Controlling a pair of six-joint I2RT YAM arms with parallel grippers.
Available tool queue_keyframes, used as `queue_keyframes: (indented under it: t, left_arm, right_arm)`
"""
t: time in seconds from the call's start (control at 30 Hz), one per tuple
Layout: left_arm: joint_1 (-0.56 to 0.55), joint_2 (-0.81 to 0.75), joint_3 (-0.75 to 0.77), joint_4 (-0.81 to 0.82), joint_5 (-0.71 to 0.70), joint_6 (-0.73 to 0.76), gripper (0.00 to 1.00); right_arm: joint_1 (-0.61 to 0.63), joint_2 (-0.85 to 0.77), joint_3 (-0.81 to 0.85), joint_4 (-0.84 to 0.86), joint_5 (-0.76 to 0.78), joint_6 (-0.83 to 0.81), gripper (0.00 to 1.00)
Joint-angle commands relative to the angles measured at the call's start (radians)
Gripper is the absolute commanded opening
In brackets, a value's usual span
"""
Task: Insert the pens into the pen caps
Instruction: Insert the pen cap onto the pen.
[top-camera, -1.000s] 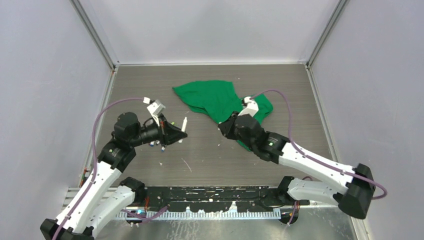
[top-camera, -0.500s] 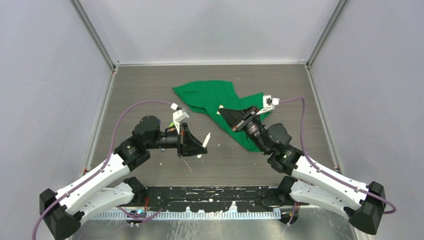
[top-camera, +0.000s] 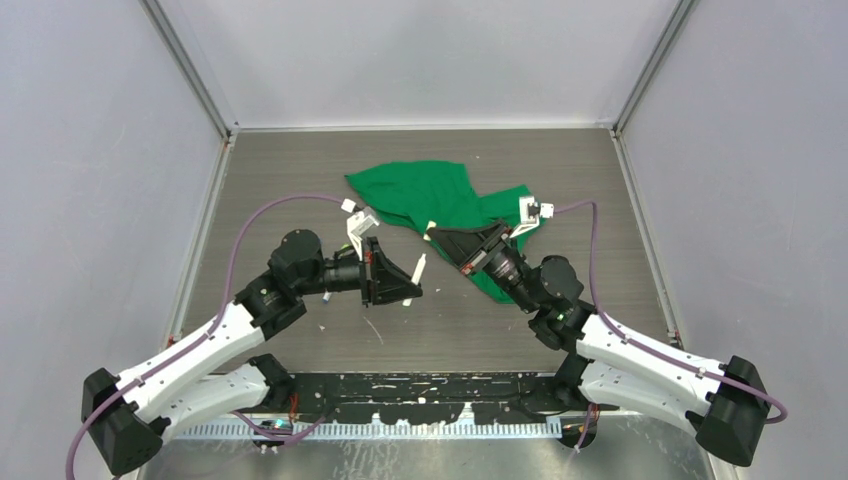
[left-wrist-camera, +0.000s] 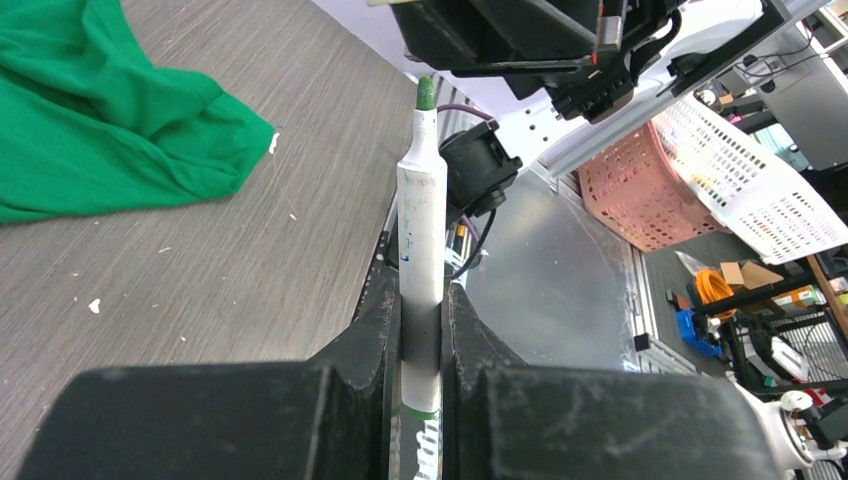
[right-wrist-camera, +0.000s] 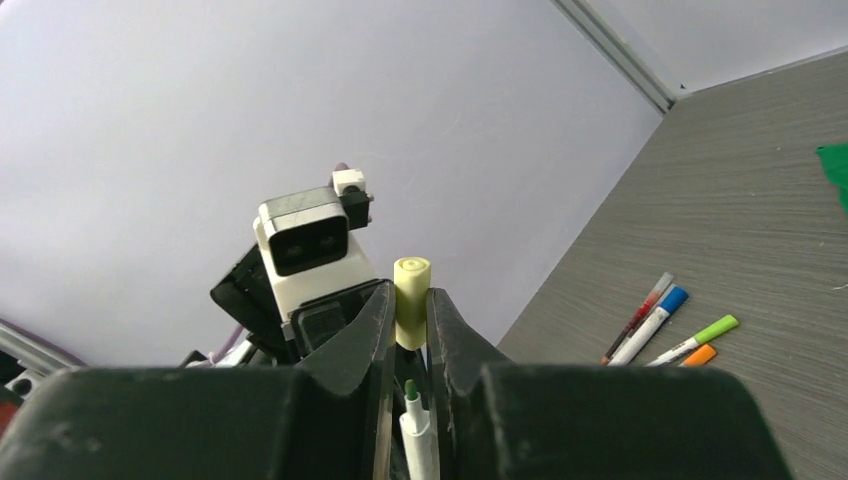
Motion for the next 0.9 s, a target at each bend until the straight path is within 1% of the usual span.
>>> queue_keyframes:
  t: [0.0,0.57,0.87]
  left_arm:
    - [-0.003,0.003,0.023,0.098,-0.01,-0.028,0.0]
    - [-0.003,-0.027,0.013,0.115,-0.039,-0.042,0.0]
    - [-0.003,-0.028,0.015,0.132,-0.026,-0.052,0.0]
  right_arm:
    - [-0.001,-0.003,0.023,0.086,-0.061,-0.012,0.01]
    - [-0.001,-0.047,-0.003,0.066,-0.076,-0.055,0.01]
    - [-0.001,-0.037,-0.004,0.071,-0.09,-0.057,0.01]
